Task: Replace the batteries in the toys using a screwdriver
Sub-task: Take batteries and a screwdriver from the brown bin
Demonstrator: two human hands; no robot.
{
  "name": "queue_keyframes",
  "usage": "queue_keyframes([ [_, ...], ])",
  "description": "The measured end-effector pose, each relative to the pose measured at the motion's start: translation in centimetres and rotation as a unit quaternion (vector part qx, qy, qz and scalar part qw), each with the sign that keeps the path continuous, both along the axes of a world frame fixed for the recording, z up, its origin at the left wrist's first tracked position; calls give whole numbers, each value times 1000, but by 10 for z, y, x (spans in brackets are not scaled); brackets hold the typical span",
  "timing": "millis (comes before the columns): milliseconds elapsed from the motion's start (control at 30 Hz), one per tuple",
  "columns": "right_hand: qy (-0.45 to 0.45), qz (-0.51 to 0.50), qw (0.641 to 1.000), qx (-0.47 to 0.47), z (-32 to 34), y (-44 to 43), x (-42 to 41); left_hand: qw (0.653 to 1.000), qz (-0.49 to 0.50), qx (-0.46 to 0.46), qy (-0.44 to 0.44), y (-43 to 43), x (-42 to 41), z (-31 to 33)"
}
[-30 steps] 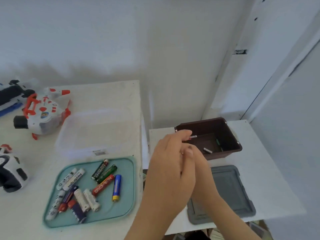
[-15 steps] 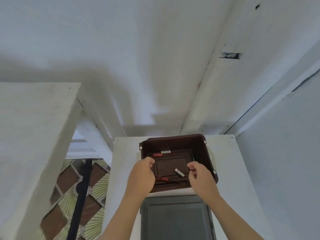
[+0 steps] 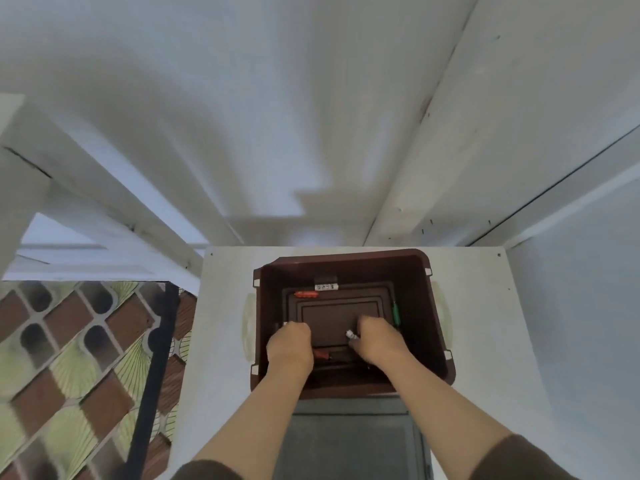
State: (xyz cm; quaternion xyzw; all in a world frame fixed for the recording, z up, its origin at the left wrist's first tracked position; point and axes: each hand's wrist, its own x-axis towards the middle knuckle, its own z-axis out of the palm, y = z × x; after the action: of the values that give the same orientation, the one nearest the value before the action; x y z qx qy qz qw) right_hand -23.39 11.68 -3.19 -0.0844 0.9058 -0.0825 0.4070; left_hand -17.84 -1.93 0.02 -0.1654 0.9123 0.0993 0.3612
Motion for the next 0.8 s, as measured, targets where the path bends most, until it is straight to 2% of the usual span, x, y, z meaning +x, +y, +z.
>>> queue_keyframes([
  [133, 4, 45, 999, 13, -7, -9, -6, 1000, -7, -21, -6, 3, -6, -14],
  [267, 34, -34, 998, -51, -2, -4, -10, 999, -7, -39, -16, 4, -4, -24],
  [467, 95, 1, 990, 106, 0, 7, -18, 996, -26, -89, -3, 7, 0, -30],
  [567, 122, 90, 975, 160, -5, 14, -21, 988, -91, -125, -10, 8, 0, -33],
  [667, 140, 153, 963, 174, -12, 17, -19, 972, -173, -157, -3, 7, -1, -36],
  [733, 144, 162, 963, 163, -13, 15, -17, 971, -200, -128, 5, 2, -3, -38],
  [800, 142, 159, 967, 141, -9, 15, -19, 979, -187, -82, 20, -3, -8, -34],
])
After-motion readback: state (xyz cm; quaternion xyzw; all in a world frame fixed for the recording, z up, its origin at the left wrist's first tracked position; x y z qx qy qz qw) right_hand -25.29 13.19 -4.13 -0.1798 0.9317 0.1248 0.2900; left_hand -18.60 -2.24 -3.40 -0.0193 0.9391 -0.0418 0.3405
